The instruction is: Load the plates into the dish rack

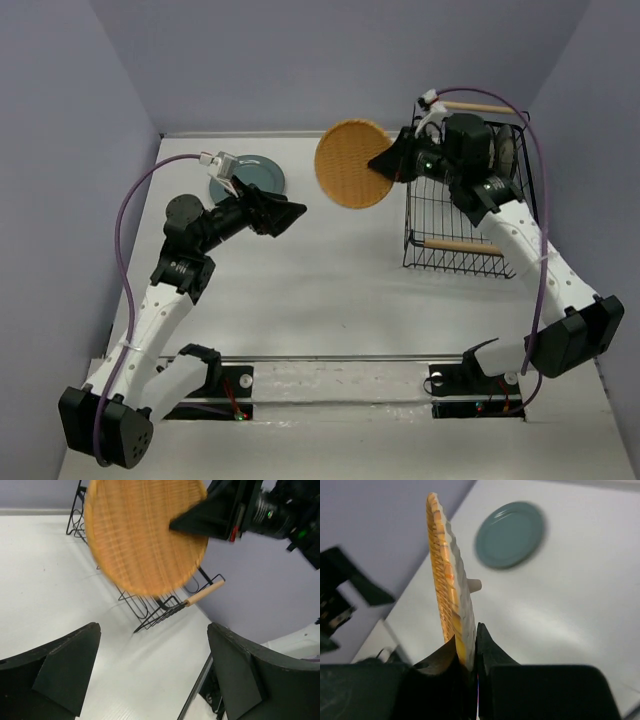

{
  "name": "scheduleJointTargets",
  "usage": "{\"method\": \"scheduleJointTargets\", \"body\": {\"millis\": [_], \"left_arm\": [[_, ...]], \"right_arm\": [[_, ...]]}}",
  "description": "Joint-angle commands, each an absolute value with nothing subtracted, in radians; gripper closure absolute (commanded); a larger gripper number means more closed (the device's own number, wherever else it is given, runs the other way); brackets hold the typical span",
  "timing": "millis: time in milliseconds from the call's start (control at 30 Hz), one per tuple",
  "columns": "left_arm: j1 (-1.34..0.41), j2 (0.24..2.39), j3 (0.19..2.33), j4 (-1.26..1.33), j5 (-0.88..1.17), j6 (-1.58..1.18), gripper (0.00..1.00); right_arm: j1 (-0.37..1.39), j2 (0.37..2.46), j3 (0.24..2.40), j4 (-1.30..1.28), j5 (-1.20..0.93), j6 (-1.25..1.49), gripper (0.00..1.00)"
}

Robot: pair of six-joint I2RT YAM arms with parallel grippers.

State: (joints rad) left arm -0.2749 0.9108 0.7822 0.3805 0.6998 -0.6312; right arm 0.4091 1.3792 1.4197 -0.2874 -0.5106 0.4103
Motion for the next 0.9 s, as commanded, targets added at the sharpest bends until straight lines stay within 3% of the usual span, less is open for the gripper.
{"method": "scheduleJointTargets", "body": {"millis": [0,133,300,567,867], "left_arm": [[-0.403,0.878,0.848,0.166,0.527,-0.392,0.01],[-0.505,0.862,0.810,0.140,0.391,-0.304,0.01],[-0.590,0.858,0.838,0.065,0.278,-0.235,0.01],[-0.693,0.831,0.842,0.014,0.091,-0.175,0.01],[-0.716,0.847,0.841,0.006,0.057,-0.169,0.01]], "right_arm": [[0.357,1.341,1.613,-0.432,0.011,0.305,0.93],[0.347,1.393,1.692,-0.504,0.389,0.192,0.93],[0.335,1.491,1.759,-0.529,0.646,0.066,0.93],[0.244,1.644,1.782,-0.529,0.634,0.028,0.93],[0.158,1.792,1.819,-0.523,0.526,0.067,0.93]]}}
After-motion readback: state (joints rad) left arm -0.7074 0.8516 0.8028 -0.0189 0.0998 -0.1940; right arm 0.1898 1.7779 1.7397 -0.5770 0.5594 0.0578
